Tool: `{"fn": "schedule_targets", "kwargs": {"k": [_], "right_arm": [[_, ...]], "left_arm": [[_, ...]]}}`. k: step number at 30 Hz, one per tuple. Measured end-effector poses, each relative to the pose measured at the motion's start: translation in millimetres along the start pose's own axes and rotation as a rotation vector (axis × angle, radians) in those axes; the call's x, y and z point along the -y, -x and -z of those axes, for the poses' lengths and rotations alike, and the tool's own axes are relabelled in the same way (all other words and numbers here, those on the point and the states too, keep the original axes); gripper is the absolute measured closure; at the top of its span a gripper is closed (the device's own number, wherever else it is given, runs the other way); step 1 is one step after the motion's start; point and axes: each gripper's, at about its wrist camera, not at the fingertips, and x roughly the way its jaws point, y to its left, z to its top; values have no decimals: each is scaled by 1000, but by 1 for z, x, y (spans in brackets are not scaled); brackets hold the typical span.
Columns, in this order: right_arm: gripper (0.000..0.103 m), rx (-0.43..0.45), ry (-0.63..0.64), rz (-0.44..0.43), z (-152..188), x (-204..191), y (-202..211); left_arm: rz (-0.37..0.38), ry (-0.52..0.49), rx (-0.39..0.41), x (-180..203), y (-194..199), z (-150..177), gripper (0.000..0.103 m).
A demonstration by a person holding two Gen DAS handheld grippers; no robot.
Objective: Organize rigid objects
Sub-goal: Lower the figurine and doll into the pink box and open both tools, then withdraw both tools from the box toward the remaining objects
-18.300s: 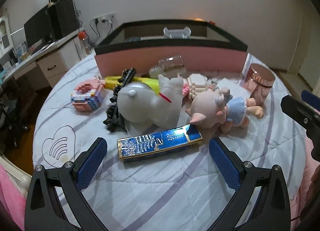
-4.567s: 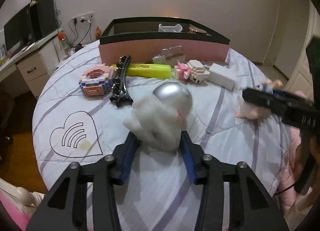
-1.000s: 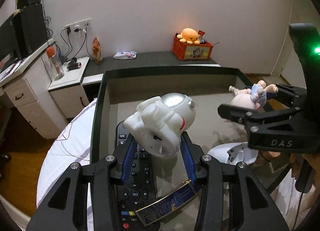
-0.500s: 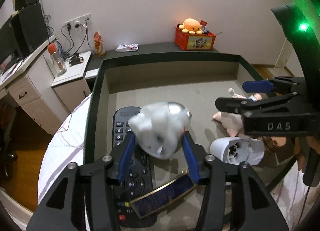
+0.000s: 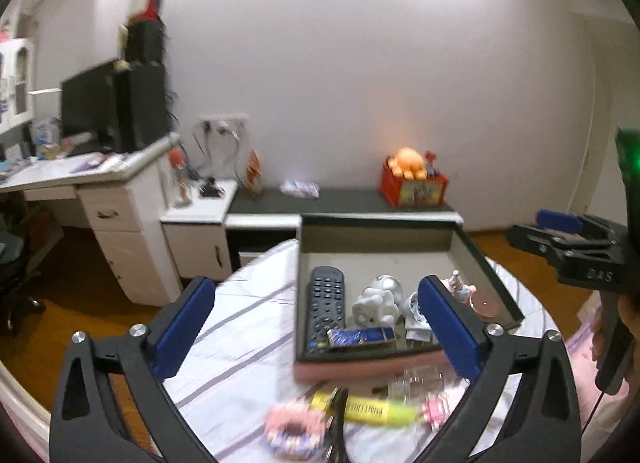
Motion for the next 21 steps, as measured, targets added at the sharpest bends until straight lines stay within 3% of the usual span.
{"fn": "schedule_targets", "kwargs": {"k": [4,5,6,9,17,21], "right_arm": [[11,93,-13,-20,26,-14,53],[2,106,-12,-21,35,-19,64],[0,119,-8,-17,41,-23,72],[0,169,5,-10,64,-35,101],[0,307,-5,68,119,-54,160],[0,287,-13,62,134,-57,163]], "left_arm": [[-29,20,76,-7,55,22,0],[-46,15,90,-6,65,27,0],[-71,5,108,-6,76,34,0],[-99,-23,112,-5,103,52,0],[-30,-23,172,-4,151,80,0],[-5,-28,154,-6,155,88,0]]}}
